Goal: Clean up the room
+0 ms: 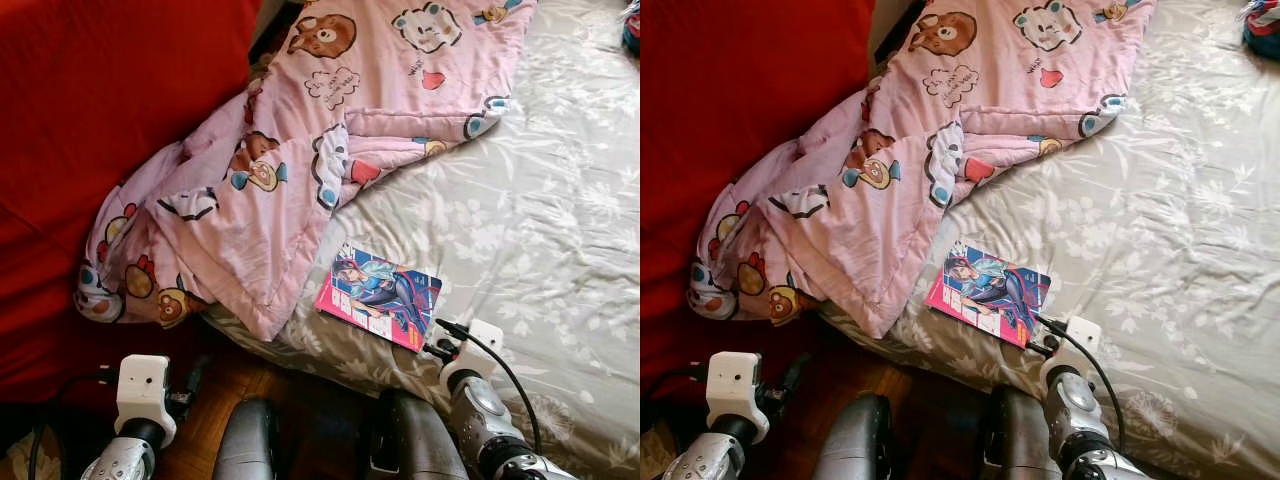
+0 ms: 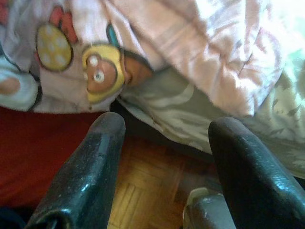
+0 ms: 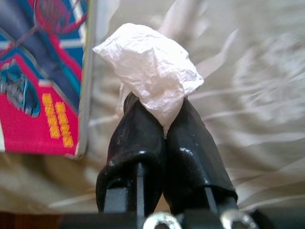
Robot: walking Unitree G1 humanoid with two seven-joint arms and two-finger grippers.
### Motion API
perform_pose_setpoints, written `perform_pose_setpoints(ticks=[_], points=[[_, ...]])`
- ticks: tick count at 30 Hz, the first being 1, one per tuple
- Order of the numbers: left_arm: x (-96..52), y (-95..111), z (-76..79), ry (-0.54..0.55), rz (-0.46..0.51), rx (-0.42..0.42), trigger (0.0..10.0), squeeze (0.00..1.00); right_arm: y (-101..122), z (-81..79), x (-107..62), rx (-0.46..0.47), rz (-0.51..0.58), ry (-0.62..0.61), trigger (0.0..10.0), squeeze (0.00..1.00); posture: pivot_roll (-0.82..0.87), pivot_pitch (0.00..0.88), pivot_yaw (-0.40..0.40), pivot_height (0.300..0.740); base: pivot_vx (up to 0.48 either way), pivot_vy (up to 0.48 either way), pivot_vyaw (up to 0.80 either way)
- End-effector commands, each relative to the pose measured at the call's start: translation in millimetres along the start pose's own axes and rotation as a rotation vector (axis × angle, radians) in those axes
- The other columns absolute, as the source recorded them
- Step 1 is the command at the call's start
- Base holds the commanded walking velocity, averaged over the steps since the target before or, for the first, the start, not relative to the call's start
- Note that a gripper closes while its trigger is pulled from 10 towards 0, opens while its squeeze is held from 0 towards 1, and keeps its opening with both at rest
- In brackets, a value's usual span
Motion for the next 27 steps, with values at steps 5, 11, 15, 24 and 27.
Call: perform_pose_setpoints(ticks=[5, 11, 15, 24, 27], points=[[4.6, -34, 8.1, 0.0, -0.101, 0.004, 10.0, 0.0, -1, 21.9, -6.5, 0.021, 0.03, -0.021, 0.0, 0.0, 0.13, 0.082, -0.035, 0.637, 0.0, 0.0, 0.0], [10.8, -61, 17.2, -0.003, -0.192, -0.018, 10.0, 0.0, -17, 36.5, -16.8, -0.014, 0.021, -0.012, 0.0, 0.0, 0.1, 0.0, -0.049, 0.637, 0.0, 0.0, 0.0], [2.4, -94, 31.5, -0.019, -0.329, -0.065, 10.0, 0.0, -51, 55.2, -31.2, -0.067, -0.107, -0.029, 10.0, 0.0, 0.08, 0.0, -0.075, 0.637, 0.0, 0.0, 0.0], [-14.4, -132, 47.5, -0.037, -0.539, -0.103, 10.0, 0.0, -96, 79.8, -52.6, -0.194, -0.343, -0.084, 10.0, 0.0, 0.07, 0.0, -0.064, 0.646, 0.0, 0.0, 0.0], [-19.2, -140, 48.3, -0.039, -0.591, -0.111, 10.0, 0.0, -105, 80.6, -56.2, -0.192, -0.387, -0.104, 10.0, 0.0, 0.04, 0.0, -0.054, 0.656, 0.0, 0.0, 0.0]])
Point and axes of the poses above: a point about 5 cm out from each wrist's last joint towards the gripper, its own x axis pointing out of the wrist towards the gripper, its own y axis along the axis of the wrist's last joint, z = x × y, the point moved 4 cm from there along x, pointing out of the wrist towards the gripper, and after that the axes turned 15 degrees about x, right-handed, at the moved point
